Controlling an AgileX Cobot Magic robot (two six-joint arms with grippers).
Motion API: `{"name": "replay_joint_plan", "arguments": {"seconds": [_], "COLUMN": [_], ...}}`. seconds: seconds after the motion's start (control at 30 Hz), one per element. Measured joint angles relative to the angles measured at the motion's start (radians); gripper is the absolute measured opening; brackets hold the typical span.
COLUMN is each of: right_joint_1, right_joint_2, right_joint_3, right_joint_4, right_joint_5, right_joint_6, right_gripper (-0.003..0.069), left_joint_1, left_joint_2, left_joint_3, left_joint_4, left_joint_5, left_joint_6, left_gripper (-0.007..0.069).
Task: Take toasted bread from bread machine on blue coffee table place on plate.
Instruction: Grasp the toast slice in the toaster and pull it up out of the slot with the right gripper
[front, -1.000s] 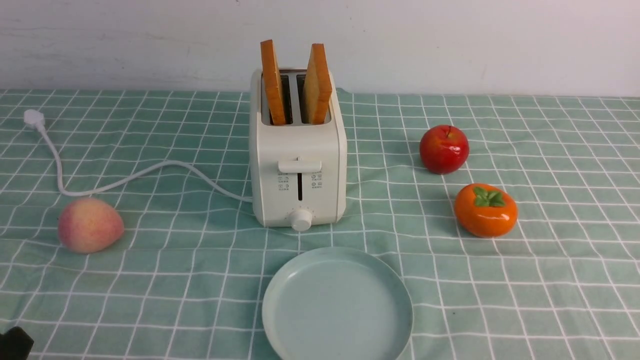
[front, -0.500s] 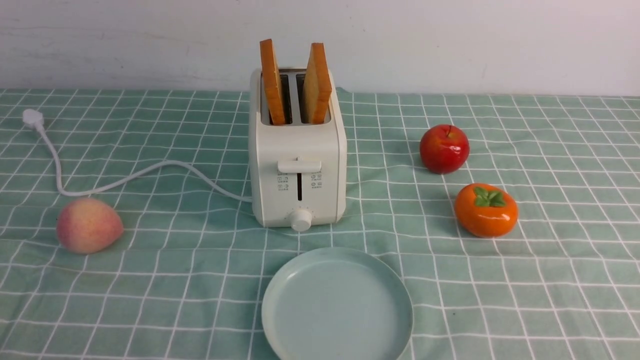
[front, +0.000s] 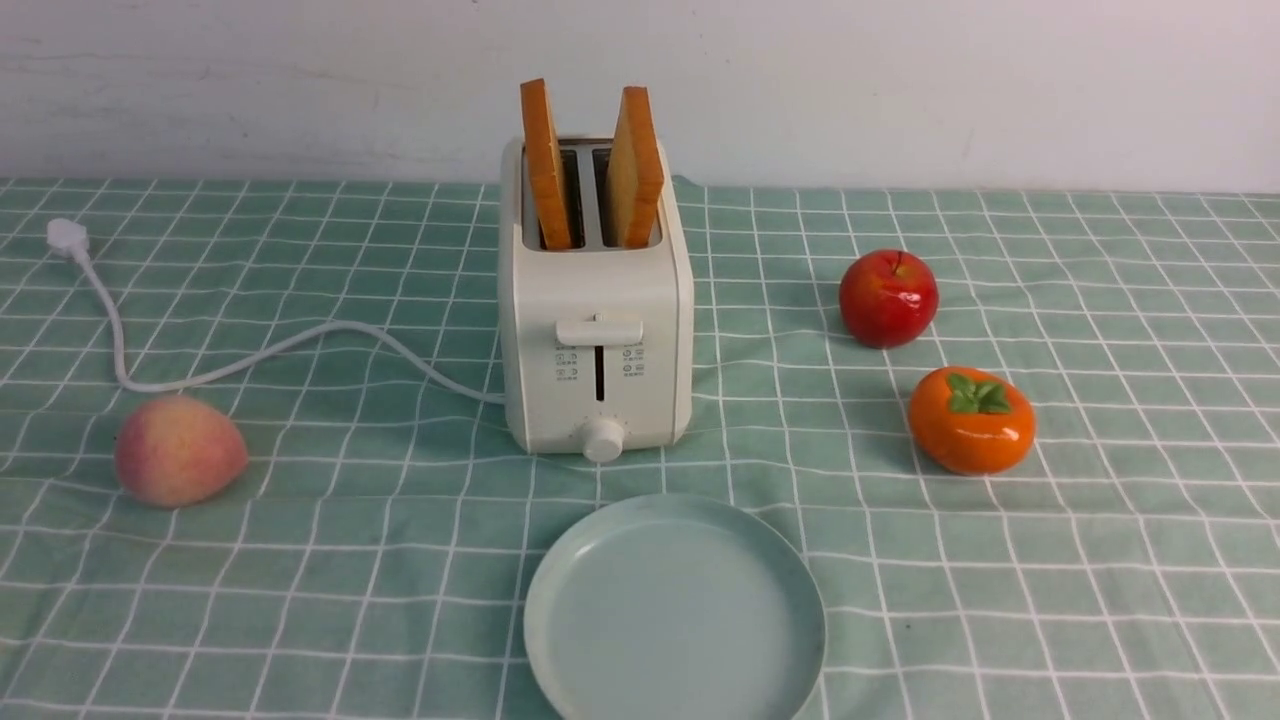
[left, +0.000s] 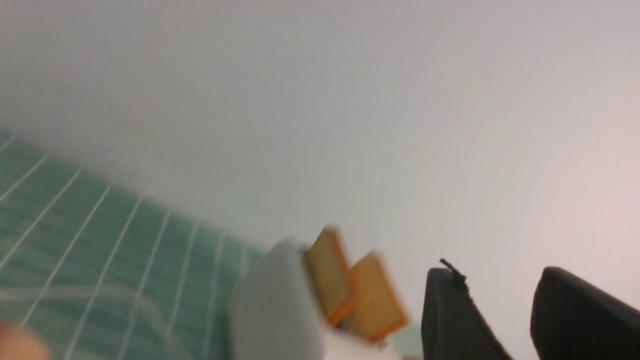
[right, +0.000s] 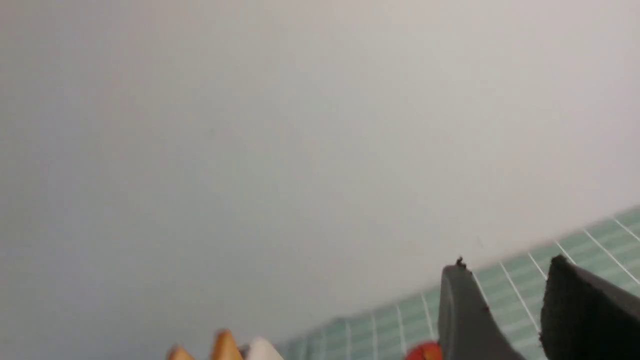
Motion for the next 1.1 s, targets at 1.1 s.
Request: {"name": "replay_joint_plan", "arguments": {"seconds": [1.1], "right_joint_1": [0.498], "right_joint_2": [1.373], "right_joint_3": [-1.117], "right_joint_4": [0.23], "right_joint_5": [0.349], "right_joint_6": [-0.337], "right_gripper": [0.0401], "left_joint_1": [0.0], "left_joint_2": [0.346], "left_joint_3": [-0.073], "left_joint_4": [-0.737], "left_joint_5": [0.899], "left_joint_6": [0.963], "left_gripper": [0.0238]}}
